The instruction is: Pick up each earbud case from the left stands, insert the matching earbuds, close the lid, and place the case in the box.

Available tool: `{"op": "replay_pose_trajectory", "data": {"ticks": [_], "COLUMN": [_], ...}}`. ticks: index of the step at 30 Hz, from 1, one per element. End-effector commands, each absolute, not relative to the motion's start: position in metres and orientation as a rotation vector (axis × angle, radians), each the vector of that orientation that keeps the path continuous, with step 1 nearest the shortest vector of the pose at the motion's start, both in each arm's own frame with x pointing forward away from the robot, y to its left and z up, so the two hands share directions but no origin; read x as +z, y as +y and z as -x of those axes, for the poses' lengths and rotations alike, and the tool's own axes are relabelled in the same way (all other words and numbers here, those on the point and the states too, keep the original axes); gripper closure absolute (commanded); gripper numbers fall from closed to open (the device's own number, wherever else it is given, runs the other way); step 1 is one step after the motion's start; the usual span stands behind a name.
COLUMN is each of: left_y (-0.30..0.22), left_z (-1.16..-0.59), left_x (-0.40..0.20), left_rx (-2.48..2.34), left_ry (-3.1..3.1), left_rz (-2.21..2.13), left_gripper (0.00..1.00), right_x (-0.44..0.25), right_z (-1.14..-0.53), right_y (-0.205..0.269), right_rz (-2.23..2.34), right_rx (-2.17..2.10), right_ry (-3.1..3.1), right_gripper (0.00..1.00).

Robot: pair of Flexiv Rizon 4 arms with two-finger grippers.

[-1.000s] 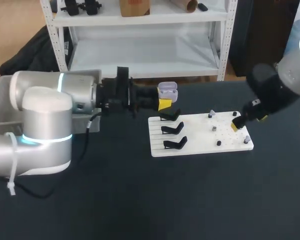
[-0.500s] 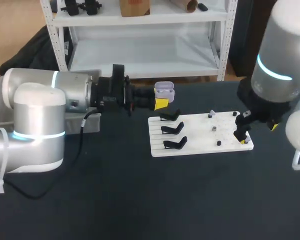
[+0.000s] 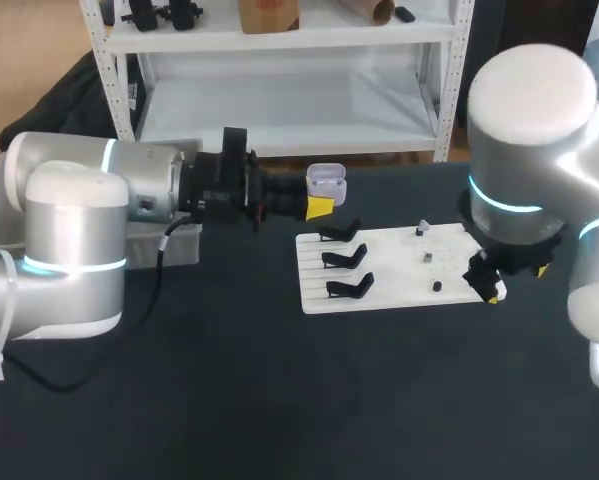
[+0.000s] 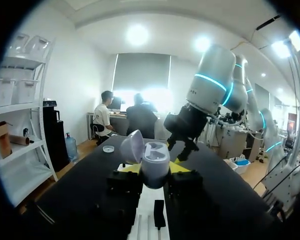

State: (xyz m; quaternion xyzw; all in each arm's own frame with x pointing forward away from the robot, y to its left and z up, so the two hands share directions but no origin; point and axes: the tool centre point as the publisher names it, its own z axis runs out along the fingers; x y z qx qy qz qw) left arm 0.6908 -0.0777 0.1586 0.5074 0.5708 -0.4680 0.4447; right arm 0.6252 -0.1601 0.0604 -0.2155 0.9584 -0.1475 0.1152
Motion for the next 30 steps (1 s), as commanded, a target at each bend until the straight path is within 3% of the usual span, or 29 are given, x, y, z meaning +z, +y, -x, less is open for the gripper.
{"op": "replay_pose_trajectory", "data": {"ticks": [1, 4, 24, 30], "left_y": [-0.078, -0.078, -0.078, -0.078], "left_z": [-0.691, -0.691, -0.691, -0.691], "left_x": [0.158, 0.158, 0.158, 0.158], "left_rx": [-1.161, -1.161, -1.161, -1.161], "left_ry": [1.413, 1.413, 1.413, 1.413], "left_rz": [-1.257, -1.257, -1.257, -1.257], "left_gripper": [1.0, 1.0, 1.0, 1.0], "right_x": [0.054, 0.05, 0.028, 0.026], "right_z": [-0.632, -0.635, -0.658, -0.661], "right_y": [-0.154, -0.15, -0.152, -0.155], "right_rz": [0.634, 0.656, 0.631, 0.603], "right_rx": [-0.466, -0.444, -0.474, -0.48], "right_ry": [2.811, 2.834, 2.874, 2.88], "right_gripper": [0.4, 0.51, 0.55, 0.61]}}
